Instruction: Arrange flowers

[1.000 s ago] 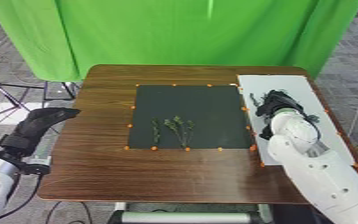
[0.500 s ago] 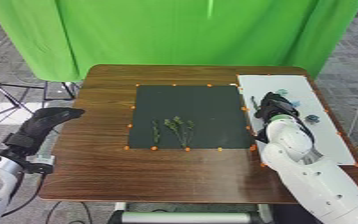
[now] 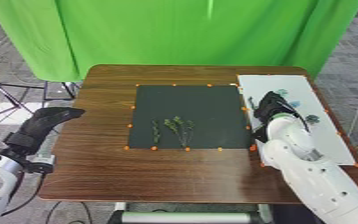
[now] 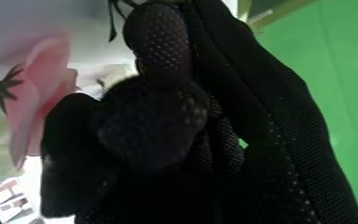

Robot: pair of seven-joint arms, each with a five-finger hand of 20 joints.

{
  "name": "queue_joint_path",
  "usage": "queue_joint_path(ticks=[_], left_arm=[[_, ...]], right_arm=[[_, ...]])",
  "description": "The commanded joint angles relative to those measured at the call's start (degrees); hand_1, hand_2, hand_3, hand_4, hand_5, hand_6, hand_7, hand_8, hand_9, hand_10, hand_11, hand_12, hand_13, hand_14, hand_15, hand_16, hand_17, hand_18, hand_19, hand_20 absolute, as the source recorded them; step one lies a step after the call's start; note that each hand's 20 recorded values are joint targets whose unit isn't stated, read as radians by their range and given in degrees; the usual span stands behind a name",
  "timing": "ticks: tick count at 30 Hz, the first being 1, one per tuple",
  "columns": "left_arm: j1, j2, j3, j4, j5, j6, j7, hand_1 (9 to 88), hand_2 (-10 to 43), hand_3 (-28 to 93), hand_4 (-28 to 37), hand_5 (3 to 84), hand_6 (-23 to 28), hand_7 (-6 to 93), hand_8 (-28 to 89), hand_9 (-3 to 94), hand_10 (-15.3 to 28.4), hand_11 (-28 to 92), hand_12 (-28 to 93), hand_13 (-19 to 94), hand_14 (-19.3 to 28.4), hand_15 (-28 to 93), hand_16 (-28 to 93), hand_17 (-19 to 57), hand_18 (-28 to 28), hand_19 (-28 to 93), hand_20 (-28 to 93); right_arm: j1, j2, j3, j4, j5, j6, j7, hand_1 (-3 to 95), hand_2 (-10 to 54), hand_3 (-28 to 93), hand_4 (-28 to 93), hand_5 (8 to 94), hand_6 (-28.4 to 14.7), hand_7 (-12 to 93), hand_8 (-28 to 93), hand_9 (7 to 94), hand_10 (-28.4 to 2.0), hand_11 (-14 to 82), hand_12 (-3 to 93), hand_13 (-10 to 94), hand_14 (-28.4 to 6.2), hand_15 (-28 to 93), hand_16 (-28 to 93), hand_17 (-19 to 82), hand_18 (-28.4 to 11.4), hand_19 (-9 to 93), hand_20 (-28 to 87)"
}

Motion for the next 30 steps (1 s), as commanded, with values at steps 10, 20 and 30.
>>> queue_joint_path(ticks=[10,20,30], left_arm=[[0.3,-0.18,-0.56,-0.16,0.14,-0.9,-0.8,23.7,-2.0,62,-18.8,49.4,3.5,13.7,-6,41.2,13.3,14,11,27,15.0,6,2,0.7,9.9,1,13],[0.5,-0.15,-0.94,-0.27,0.22,-1.49,-1.22,23.7,-2.0,63,-18.6,49.3,3.4,13.8,-6,41.2,13.4,14,11,27,14.9,6,2,0.7,9.9,1,13],[0.4,0.29,-0.9,-0.28,0.34,-1.68,-1.33,23.7,-1.9,62,-18.6,49.4,3.5,13.7,-6,41.2,13.3,14,11,27,15.0,6,2,0.7,9.9,1,13]], right_arm=[[-2.2,2.8,2.1,-9.7,-3.0,12.3,-4.1,66.4,-9.5,52,-1,75.8,-7.4,32,21,92.4,-11.1,32.7,32.4,94,-0.4,59,16,79,-2.4,80,44],[-8.5,-0.7,2.2,-17.9,-4.6,9.5,-4.0,65.8,-9.5,53,0,75.7,-7.3,33,20,92.4,-10.7,33.2,32.0,94,-0.3,59,16,79,-2.3,80,44],[-12.2,-5.1,-0.1,-20.8,-5.6,4.9,-4.6,65.9,-9.5,52,0,75.4,-7.1,34,20,92.4,-10.8,33.0,31.8,94,-0.3,59,16,79,-2.1,80,44]])
